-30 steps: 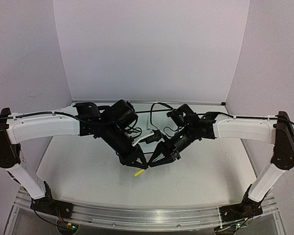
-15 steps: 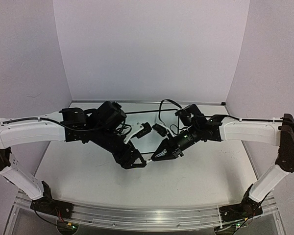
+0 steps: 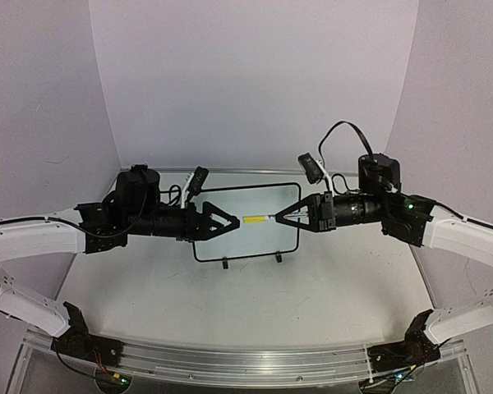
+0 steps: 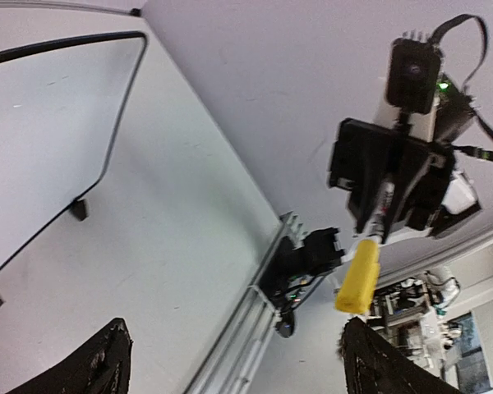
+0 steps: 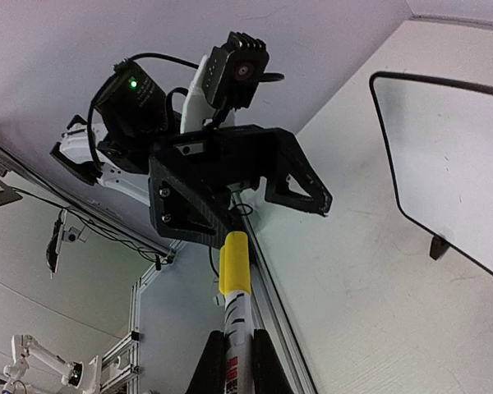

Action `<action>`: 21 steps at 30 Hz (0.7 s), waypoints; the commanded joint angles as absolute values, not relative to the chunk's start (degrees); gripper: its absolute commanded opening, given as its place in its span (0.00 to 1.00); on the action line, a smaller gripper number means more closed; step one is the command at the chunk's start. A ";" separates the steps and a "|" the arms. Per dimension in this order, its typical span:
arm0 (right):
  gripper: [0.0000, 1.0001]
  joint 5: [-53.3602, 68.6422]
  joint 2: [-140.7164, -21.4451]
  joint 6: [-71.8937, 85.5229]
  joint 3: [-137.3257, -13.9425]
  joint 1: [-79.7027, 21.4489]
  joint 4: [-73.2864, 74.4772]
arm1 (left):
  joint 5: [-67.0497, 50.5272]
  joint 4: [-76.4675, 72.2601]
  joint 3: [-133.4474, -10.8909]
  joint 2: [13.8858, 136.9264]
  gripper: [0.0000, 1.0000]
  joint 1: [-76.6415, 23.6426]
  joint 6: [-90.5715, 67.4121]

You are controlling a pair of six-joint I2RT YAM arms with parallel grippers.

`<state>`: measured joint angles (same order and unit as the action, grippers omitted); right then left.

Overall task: Write a sentence on the whiteboard
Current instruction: Open the pen cap from the whiteboard marker.

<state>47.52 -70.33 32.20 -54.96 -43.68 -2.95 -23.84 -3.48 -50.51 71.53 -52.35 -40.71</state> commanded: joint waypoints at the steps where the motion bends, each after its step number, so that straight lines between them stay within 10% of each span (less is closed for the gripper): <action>1: 0.00 49.48 -69.05 31.18 -54.76 -44.01 -8.11 | -33.63 -19.51 -52.58 72.06 0.87 -52.56 -49.77; 9: 0.00 50.92 -70.07 31.38 -55.07 -44.53 -9.00 | -38.79 -24.57 -53.54 75.91 0.84 -52.57 -53.24; 21: 0.00 53.06 -73.11 31.29 -56.25 -45.14 -9.49 | -42.46 -29.99 -53.58 78.49 0.36 -52.65 -56.68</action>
<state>51.57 -72.72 31.90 -54.96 -44.77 -6.81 -40.76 -25.57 -51.33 78.91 -52.51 -56.00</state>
